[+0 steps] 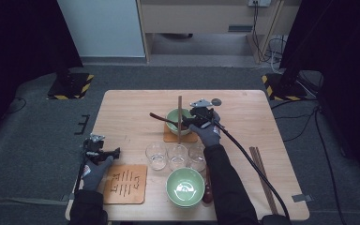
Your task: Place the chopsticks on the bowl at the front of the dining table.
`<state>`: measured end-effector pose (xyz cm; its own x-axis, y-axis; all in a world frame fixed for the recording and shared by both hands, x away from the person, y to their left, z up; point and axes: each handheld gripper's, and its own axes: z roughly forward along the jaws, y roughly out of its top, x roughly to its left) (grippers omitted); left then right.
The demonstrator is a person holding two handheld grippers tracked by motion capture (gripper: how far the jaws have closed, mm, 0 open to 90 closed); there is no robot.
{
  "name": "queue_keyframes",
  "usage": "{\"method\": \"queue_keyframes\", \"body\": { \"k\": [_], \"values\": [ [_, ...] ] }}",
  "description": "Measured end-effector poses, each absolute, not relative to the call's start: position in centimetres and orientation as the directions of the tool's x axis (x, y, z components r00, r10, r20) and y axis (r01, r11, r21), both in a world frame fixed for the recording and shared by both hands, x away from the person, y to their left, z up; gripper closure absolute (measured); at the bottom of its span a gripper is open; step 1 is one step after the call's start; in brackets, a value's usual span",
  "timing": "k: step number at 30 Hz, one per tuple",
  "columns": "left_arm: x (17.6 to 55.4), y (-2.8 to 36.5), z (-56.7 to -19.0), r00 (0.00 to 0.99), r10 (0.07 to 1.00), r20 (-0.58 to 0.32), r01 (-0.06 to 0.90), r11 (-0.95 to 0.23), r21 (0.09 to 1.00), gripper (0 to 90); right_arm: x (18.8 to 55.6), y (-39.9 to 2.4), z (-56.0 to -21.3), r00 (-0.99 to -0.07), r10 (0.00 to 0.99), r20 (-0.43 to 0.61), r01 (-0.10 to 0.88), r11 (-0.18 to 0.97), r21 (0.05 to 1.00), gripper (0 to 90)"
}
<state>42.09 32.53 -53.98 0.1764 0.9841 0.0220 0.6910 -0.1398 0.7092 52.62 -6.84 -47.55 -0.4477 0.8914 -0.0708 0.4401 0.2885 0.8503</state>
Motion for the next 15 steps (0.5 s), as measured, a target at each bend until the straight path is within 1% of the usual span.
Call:
{"method": "queue_keyframes", "body": {
  "k": [6,12,15],
  "values": [
    [42.1,32.5,-54.0,0.176,0.984,0.022,0.691,-0.14,0.709,0.0,51.9,-8.7,-45.4,-0.426,0.901,-0.081,0.422,0.278,0.863,14.5],
    [42.1,32.6,-54.0,0.177,0.984,0.02,0.69,-0.138,0.711,0.0,50.4,-11.3,-43.0,-0.4,0.914,-0.072,0.384,0.238,0.892,14.5],
    [41.9,32.6,-53.9,0.163,0.986,0.02,0.682,-0.128,0.72,3.1,49.4,-12.8,-42.2,-0.394,0.918,-0.057,0.376,0.218,0.901,13.8]
  ]
}}
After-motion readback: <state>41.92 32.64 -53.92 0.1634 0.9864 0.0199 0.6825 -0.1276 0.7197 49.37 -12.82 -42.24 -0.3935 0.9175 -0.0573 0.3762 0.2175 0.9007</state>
